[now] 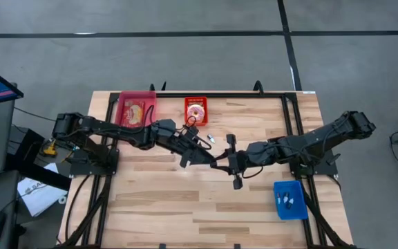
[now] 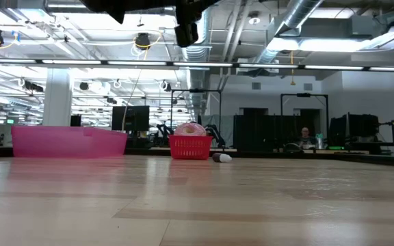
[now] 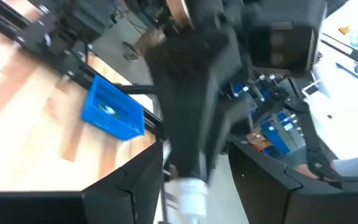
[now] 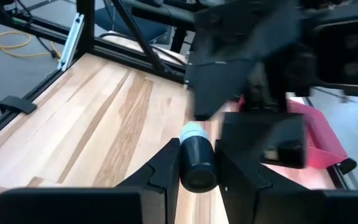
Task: Pick & Place Food Item
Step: Put the black food coloring into the blue bin
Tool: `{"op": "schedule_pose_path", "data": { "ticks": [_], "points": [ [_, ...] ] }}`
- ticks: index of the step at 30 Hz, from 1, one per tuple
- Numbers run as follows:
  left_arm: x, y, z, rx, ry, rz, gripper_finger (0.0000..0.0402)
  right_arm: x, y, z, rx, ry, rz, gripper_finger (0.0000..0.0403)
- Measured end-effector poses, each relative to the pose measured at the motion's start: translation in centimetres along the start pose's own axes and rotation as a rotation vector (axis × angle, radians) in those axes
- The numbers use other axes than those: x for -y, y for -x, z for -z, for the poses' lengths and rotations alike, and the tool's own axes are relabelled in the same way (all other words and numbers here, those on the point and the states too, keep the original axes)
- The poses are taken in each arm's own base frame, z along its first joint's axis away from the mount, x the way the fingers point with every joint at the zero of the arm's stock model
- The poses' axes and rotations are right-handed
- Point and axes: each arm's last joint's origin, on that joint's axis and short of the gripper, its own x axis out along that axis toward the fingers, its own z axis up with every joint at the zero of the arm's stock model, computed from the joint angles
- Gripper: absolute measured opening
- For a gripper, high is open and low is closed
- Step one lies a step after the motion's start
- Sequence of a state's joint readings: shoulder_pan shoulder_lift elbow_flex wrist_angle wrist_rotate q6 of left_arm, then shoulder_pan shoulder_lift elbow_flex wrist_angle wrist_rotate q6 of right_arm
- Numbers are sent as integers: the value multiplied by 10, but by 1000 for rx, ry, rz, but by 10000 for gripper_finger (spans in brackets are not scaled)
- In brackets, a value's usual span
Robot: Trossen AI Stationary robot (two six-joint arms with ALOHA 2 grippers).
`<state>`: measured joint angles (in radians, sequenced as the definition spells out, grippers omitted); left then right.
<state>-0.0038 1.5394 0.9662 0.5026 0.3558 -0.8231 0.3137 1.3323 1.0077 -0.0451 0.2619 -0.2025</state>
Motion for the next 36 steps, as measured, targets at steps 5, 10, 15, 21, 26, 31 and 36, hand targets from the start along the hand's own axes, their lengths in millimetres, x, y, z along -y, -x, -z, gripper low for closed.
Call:
{"op": "schedule_pose_path", "data": {
  "ticks": [5,10,15,21,26,31,36],
  "points": [
    [-14,7,-11,21,-37,-65,181,-1,0,1,-12,-19,-8,86],
    [-37,16,-14,-48,-64,-208,180,-3,1,3,-37,-54,-12,86],
    [-53,33,-1,-254,-59,-384,182,-6,4,17,-185,-133,-29,86],
    [-38,71,31,-464,-45,-478,182,-26,19,39,-455,-241,-115,78],
    [-17,103,58,-446,-44,-547,182,-58,39,52,-667,-335,-202,78],
    [0,129,76,-273,-27,-599,182,-93,63,60,-773,-498,-200,78],
    [6,138,81,-150,-49,-606,182,-124,95,66,-892,-660,-138,78]
  ]
}}
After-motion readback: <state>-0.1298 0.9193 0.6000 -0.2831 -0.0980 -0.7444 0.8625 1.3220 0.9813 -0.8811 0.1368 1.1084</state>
